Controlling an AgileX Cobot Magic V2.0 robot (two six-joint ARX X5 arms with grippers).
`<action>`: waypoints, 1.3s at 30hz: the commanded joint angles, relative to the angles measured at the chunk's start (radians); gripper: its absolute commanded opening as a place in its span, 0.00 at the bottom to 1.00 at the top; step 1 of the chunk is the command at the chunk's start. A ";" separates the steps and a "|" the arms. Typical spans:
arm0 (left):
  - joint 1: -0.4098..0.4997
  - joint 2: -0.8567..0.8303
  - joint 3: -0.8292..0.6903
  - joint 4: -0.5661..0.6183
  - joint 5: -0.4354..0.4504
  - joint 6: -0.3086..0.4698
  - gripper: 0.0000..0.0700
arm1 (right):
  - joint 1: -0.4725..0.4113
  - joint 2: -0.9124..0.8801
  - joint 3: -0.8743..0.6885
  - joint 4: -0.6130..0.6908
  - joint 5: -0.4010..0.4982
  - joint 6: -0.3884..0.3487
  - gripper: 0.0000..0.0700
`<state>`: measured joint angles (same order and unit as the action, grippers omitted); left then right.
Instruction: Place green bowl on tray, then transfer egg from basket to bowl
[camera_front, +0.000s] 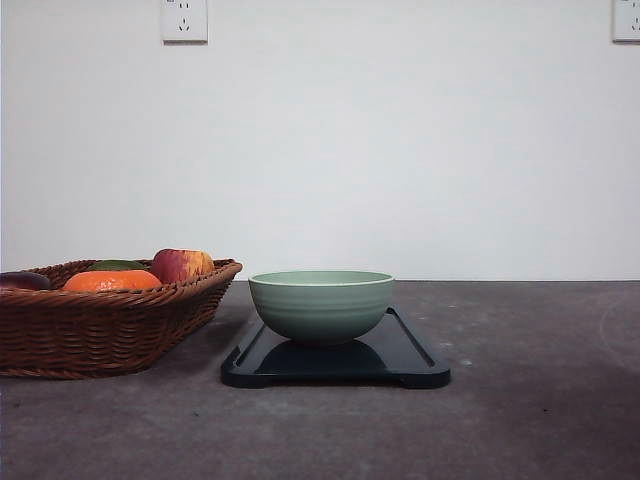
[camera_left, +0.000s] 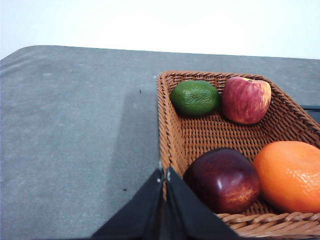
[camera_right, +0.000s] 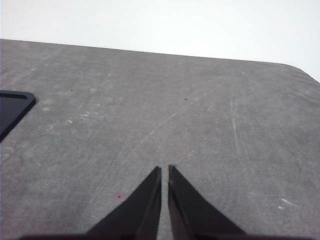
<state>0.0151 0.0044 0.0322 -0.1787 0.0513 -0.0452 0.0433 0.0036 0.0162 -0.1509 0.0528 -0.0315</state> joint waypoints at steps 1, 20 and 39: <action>0.000 -0.001 -0.019 -0.006 0.001 0.000 0.00 | -0.002 0.000 -0.004 0.009 0.001 -0.003 0.02; 0.000 -0.001 -0.019 -0.006 0.001 0.000 0.00 | -0.002 0.000 -0.004 0.009 0.001 -0.003 0.02; 0.000 -0.001 -0.019 -0.006 0.001 0.000 0.00 | -0.002 0.000 -0.004 0.009 0.001 -0.003 0.02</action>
<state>0.0151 0.0044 0.0322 -0.1787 0.0513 -0.0452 0.0433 0.0036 0.0162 -0.1509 0.0528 -0.0315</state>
